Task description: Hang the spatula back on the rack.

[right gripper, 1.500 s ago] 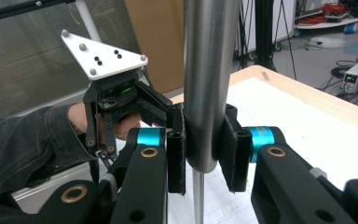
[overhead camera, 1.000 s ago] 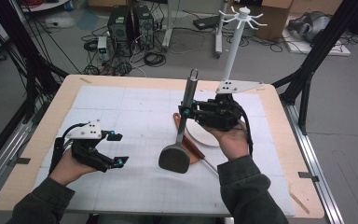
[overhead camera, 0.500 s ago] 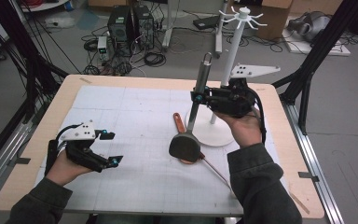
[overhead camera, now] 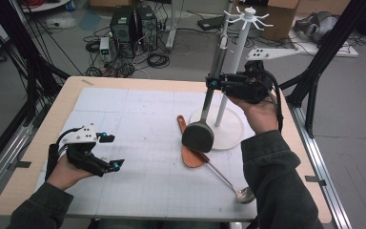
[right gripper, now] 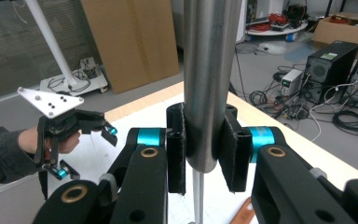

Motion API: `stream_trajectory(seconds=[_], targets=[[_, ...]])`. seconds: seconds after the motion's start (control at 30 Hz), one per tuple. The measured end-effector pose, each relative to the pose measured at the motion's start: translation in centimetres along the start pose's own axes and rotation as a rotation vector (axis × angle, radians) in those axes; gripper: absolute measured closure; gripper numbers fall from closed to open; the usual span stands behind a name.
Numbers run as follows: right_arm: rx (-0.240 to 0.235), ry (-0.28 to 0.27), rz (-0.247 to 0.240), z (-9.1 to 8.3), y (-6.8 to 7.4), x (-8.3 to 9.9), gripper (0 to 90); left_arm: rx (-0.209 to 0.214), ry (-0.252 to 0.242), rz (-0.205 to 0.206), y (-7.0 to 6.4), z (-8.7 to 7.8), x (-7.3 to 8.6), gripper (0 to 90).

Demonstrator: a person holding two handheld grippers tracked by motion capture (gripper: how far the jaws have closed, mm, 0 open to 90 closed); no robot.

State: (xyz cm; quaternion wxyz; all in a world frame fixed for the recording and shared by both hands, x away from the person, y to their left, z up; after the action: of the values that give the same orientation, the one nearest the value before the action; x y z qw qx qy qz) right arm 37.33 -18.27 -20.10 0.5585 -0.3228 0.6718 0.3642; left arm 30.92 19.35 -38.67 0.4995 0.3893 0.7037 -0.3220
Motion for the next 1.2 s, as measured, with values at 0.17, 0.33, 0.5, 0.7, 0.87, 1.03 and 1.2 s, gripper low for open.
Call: stream_trajectory(seconds=[0.17, 0.33, 0.5, 0.7, 0.87, 1.03, 1.2], targets=[[0.01, -0.008, -0.004, -0.7, -0.9, -0.9, 75.1, -0.007, -0.001, -0.004, 0.1, 0.0, 0.1, 4.4], [0.016, -0.015, -0.006, -1.3, -2.0, -1.6, 75.0, -0.011, 0.0, -0.004, 0.1, 0.0, 0.0, 1.7], [0.022, -0.015, 0.001, -1.5, -3.2, -1.5, 75.1, -0.015, -0.001, -0.004, 0.1, 0.0, 0.1, 1.7], [0.023, -0.011, 0.016, -1.3, -4.0, -1.2, 75.0, -0.017, -0.002, -0.003, 0.1, 0.0, 0.1, 1.7], [0.042, -0.012, 0.023, -1.2, -4.6, -1.1, 75.0, -0.015, -0.001, -0.002, 0.1, 0.0, 0.1, 1.7], [0.054, 0.002, 0.03, -1.0, -5.3, -0.8, 75.0, -0.009, 0.007, 0.004, -0.1, 0.1, 0.2, 1.7], [0.07, -0.005, 0.04, -1.1, -5.7, -0.7, 75.0, -0.007, 0.006, 0.003, -0.1, 0.1, 0.2, 1.8]])
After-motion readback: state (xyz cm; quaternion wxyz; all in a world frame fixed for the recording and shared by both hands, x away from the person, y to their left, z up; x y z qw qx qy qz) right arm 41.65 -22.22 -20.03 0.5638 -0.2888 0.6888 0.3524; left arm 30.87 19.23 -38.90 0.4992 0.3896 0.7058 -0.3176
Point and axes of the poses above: each handheld gripper's, and its own axes: z roughly forward along the jaws, x roughly out of its underside, y roughly to its left, the point moved 4 cm from there along z, roughly forward along the jaws, and after that the axes turned 12 degrees about -y, right-handed, at the moved point
